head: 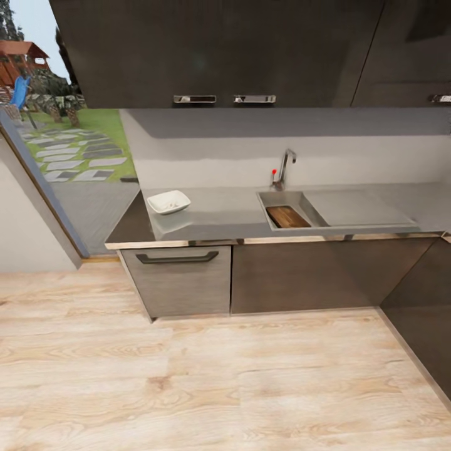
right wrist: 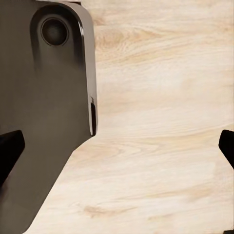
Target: In the kitchen, take the Vidalia onion out of the sink, dice it on the chopping board with the paring knife, put the diced onion into the bowl on the countertop, then place both the paring knife and the chopping board into the sink.
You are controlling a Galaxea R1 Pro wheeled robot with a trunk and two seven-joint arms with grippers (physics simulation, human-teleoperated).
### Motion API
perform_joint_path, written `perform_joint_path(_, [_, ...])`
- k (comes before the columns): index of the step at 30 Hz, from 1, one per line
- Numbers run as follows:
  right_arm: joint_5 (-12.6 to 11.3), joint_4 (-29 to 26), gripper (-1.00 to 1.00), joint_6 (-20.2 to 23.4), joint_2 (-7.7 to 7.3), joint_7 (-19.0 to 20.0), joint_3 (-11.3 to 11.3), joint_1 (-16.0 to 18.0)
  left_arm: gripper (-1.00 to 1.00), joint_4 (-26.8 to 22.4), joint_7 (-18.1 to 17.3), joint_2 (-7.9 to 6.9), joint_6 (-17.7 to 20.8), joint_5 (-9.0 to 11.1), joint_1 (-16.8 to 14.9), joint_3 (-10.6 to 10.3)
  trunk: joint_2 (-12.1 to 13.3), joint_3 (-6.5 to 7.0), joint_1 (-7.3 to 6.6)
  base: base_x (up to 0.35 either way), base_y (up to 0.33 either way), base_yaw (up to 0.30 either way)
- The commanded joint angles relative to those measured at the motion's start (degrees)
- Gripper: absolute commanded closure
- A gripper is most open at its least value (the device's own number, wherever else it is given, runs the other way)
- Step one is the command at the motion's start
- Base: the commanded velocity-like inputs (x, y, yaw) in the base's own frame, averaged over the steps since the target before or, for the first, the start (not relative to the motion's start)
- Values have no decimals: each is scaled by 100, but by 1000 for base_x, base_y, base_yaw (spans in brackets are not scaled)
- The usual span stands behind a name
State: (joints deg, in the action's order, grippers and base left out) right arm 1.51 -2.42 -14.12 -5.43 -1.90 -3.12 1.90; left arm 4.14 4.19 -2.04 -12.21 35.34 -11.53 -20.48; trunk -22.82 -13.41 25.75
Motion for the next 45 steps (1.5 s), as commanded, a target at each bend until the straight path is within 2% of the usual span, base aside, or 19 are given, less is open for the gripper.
perform_joint_path(1, [13,-19,-100,20,0,-1,-33,4,-100,20,15,6,-6,21,-7,-45,-10,0,3,0,0,0])
perform_joint_path(4, [-28,-105,-100,110,-6,4,-39,4,-100,24,25,-12,128,25,-7,-44,-10,27,3,0,0,0])
perform_joint_path(8, [-435,-117,-100,127,-10,12,-34,4,-100,25,25,-47,544,25,-7,-44,-10,63,3,0,0,0])
perform_joint_path(11, [-558,-118,-100,129,-10,13,-32,4,-100,25,21,-64,670,25,-7,-44,-10,91,3,0,0,0])
perform_joint_path(45, [-590,-107,-100,113,-2,14,-22,4,-100,25,21,-69,703,25,-7,-44,-10,400,3,0,0,0])
